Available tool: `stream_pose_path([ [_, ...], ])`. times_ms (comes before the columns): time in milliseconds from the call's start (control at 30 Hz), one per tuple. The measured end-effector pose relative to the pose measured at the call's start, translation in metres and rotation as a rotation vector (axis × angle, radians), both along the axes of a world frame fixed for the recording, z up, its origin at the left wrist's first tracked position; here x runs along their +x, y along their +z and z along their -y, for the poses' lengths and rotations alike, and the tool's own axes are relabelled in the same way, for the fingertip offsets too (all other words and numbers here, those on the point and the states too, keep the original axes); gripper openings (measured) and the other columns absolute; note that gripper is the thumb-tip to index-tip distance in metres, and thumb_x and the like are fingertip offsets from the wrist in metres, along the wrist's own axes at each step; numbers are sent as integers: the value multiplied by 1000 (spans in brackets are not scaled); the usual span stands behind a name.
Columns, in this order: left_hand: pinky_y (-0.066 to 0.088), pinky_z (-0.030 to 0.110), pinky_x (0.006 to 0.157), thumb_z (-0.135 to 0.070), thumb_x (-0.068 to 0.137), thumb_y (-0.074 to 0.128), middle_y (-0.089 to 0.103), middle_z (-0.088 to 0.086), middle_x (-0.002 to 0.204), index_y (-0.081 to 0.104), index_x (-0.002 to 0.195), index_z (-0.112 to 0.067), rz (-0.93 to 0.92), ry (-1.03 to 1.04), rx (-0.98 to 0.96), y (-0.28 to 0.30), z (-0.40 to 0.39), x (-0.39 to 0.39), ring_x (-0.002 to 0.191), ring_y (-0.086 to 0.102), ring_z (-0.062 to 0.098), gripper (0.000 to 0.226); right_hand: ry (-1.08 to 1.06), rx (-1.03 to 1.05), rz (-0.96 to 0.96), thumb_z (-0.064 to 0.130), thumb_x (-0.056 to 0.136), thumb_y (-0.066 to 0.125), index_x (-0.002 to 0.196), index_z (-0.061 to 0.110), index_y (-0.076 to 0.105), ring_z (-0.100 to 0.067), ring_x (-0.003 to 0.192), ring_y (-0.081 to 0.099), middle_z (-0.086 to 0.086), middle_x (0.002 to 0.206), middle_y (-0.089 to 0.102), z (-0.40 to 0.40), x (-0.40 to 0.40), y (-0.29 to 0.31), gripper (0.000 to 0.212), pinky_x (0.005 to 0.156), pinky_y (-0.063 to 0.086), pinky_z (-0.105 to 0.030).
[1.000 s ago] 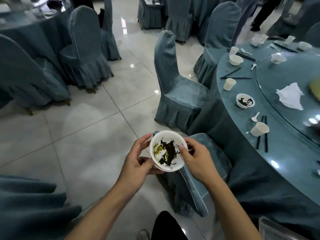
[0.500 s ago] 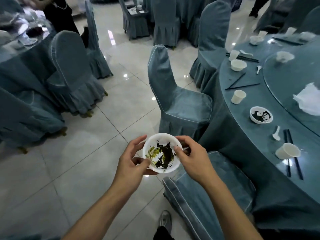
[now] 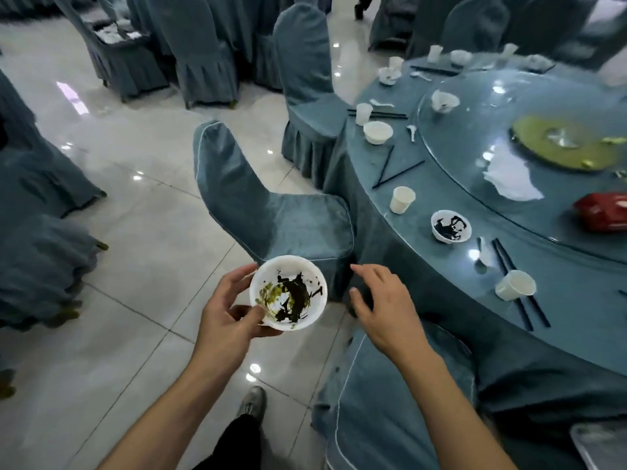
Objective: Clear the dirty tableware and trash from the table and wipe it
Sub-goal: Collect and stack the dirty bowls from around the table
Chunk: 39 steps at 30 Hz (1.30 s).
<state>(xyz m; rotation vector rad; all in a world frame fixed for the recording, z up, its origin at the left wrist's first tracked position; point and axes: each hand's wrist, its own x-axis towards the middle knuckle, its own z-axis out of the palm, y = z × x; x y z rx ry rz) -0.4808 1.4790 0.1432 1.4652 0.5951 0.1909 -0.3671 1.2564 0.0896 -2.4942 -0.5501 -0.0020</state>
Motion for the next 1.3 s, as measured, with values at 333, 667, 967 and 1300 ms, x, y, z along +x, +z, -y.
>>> stream_pose_path([
  [333, 62, 36, 62, 22, 89, 55, 67, -13, 120, 61, 127, -23, -4, -388, -39, -10, -51, 119, 91, 73, 16, 59, -408, -47, -74, 25, 93, 62, 138, 24, 55, -22, 107, 56, 3, 132, 55, -22, 34, -20, 45, 93, 48, -43],
  [667, 61, 32, 63, 21, 92, 51, 60, -8, 132, 54, 135, -19, -128, -695, -39, -72, 41, 262, 94, 72, 12, 59, -691, -3, -223, 25, 94, 61, 136, 23, 57, -22, 118, 53, 2, 132, 56, 47, 103, -65, 42, 103, 45, -43],
  [967, 62, 53, 62, 24, 87, 48, 64, -3, 130, 58, 124, -27, -253, -681, -122, -158, 125, 379, 108, 67, 35, 65, -929, 146, -450, 24, 94, 60, 129, 22, 59, -22, 103, 62, -3, 116, 61, 134, 217, -112, 35, 97, 50, -44],
  [1300, 62, 31, 61, 13, 93, 58, 61, -5, 135, 53, 135, -17, -259, -692, -69, -193, 158, 420, 84, 72, 12, 52, -1177, 243, -425, 47, 93, 61, 115, 19, 62, -27, 99, 67, -4, 104, 71, 161, 296, -155, 36, 92, 53, -41],
])
